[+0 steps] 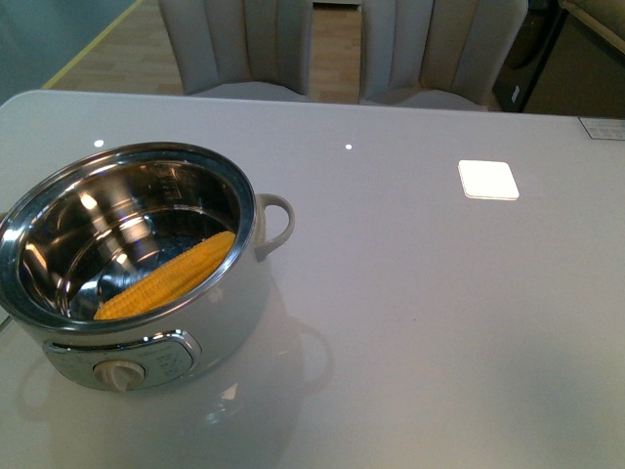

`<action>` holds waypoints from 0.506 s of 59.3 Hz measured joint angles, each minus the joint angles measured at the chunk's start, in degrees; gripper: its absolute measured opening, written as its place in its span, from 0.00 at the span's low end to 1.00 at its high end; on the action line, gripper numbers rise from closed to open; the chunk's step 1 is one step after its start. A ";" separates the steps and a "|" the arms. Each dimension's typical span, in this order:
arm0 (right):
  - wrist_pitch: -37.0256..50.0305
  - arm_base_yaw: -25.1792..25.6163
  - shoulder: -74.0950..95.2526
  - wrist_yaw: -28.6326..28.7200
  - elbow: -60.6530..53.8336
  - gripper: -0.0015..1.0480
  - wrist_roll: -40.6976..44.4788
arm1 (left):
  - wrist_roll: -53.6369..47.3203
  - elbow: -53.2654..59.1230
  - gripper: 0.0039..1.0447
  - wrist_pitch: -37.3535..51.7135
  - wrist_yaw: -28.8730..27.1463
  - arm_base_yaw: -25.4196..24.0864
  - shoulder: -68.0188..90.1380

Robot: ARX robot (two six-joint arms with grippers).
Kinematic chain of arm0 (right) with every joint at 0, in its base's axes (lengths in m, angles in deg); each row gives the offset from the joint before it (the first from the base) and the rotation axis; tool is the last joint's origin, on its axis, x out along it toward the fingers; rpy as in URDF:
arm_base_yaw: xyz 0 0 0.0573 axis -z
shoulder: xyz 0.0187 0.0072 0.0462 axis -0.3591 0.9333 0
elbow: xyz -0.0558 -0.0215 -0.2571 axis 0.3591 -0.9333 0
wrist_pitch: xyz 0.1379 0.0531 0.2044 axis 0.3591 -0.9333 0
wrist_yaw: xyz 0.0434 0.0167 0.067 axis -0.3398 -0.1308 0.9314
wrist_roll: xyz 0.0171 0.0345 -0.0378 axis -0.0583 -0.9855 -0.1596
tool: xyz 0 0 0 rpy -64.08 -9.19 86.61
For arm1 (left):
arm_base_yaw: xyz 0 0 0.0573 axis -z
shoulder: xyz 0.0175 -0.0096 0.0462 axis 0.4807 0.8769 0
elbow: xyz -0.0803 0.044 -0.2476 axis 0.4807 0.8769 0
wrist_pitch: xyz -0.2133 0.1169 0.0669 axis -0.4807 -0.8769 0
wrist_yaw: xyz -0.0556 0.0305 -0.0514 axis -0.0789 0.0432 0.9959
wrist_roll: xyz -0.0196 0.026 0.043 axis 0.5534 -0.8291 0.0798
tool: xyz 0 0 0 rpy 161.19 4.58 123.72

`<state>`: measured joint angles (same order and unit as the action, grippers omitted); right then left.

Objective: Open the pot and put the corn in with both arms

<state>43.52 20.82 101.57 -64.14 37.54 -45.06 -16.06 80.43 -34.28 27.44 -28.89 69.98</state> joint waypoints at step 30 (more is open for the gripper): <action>-11.72 0.02 -11.98 0.00 0.00 0.02 0.00 | 0.00 0.00 0.94 0.00 0.00 0.00 0.00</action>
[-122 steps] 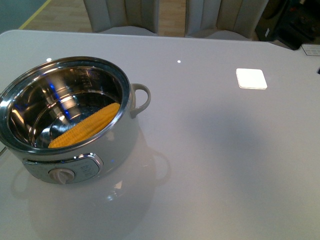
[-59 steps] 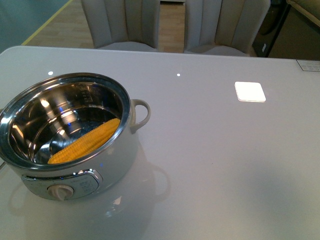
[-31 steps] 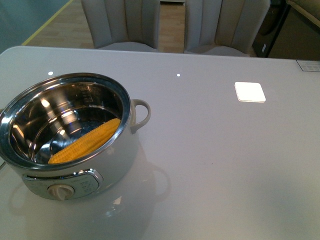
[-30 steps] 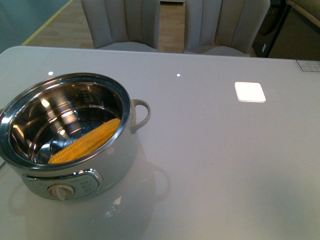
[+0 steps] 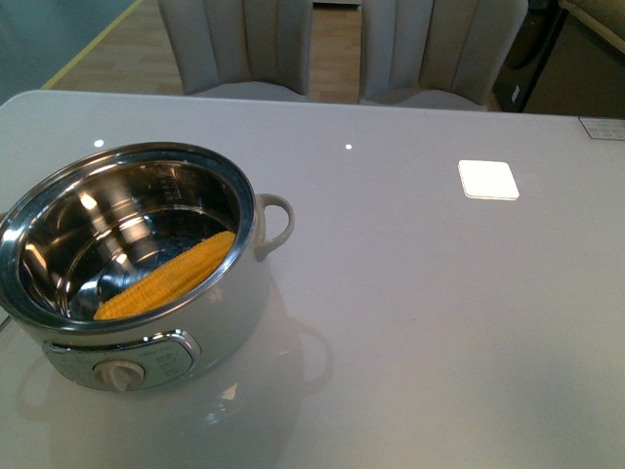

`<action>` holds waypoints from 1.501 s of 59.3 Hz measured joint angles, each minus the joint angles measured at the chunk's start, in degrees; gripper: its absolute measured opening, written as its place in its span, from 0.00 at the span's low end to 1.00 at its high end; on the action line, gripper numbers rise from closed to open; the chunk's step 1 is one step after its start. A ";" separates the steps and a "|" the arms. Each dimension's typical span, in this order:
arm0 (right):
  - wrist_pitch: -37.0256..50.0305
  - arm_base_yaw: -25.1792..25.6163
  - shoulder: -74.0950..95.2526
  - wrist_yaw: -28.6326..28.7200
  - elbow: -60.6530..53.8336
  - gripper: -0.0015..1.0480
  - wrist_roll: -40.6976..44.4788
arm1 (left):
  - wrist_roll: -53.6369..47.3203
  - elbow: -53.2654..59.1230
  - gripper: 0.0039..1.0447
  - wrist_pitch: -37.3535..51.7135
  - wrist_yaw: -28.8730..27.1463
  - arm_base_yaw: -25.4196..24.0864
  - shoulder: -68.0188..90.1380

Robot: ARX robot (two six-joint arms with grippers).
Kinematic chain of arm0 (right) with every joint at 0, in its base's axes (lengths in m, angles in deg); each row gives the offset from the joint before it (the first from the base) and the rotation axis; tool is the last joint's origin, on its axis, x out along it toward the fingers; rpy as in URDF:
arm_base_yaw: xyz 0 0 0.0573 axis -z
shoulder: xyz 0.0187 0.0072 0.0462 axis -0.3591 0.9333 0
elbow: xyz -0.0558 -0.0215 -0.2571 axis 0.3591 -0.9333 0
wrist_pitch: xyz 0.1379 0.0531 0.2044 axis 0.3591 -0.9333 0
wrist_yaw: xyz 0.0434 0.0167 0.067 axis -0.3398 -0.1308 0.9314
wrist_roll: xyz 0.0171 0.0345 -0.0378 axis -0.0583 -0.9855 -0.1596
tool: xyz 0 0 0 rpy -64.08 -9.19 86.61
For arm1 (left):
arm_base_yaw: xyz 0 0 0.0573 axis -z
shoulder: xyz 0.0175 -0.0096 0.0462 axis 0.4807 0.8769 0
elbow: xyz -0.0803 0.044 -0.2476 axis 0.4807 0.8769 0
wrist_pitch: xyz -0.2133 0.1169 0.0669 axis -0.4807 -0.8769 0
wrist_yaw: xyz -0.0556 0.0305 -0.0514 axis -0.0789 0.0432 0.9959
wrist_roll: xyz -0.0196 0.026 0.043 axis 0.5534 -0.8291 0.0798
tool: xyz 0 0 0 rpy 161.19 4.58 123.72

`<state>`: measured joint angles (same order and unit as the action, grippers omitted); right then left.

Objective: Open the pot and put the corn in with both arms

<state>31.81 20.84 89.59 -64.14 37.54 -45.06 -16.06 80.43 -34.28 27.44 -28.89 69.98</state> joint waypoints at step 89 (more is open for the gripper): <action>-12.70 0.02 -12.33 0.02 0.00 0.92 0.07 | 0.00 0.00 0.94 0.00 0.00 0.00 0.00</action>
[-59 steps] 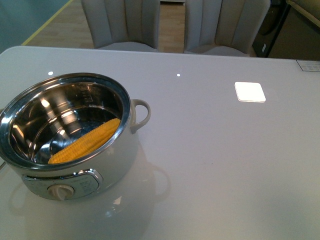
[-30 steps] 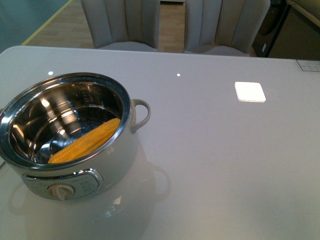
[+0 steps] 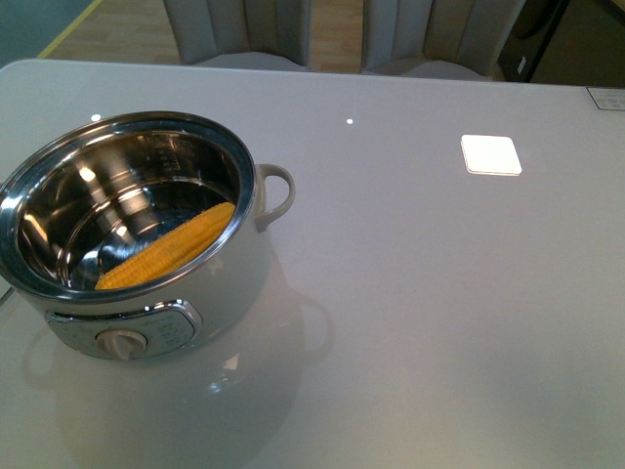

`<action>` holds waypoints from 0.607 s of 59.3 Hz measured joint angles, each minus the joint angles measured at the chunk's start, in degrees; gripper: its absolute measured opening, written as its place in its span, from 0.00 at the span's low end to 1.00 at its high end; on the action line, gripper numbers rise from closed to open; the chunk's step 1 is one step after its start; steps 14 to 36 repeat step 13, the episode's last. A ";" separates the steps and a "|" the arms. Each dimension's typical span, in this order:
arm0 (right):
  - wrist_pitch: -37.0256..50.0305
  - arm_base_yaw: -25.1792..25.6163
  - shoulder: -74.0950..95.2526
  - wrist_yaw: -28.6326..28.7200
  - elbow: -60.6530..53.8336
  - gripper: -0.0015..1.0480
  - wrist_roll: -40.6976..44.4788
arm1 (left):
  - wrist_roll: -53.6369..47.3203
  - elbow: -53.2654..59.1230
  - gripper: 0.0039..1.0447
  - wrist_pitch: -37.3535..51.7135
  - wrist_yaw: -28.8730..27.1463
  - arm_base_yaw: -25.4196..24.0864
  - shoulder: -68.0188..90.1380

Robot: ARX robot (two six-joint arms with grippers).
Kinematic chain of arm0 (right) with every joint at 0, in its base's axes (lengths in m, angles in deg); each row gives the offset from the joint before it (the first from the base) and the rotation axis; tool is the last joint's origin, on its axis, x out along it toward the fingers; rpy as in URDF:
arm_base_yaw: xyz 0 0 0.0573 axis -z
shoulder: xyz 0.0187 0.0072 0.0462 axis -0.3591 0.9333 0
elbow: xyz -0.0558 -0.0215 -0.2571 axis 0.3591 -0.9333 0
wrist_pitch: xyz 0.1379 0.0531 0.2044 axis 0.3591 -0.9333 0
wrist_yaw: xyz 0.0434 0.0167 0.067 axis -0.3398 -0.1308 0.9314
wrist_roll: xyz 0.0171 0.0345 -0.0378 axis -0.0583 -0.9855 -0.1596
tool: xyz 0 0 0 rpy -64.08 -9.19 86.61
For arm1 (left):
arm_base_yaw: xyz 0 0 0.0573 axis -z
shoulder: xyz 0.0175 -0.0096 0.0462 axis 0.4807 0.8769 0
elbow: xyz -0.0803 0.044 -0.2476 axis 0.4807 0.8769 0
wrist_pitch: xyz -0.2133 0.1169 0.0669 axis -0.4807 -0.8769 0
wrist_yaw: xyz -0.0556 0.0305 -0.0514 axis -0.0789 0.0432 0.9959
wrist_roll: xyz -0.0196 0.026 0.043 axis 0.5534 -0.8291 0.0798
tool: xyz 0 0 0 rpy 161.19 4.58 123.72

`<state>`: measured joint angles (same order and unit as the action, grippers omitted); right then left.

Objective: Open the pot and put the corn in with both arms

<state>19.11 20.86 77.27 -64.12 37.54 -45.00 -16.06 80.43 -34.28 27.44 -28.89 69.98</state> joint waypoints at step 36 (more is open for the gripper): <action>0.00 0.00 0.00 0.00 0.00 0.92 0.00 | 0.00 0.00 0.94 0.00 0.00 0.00 0.00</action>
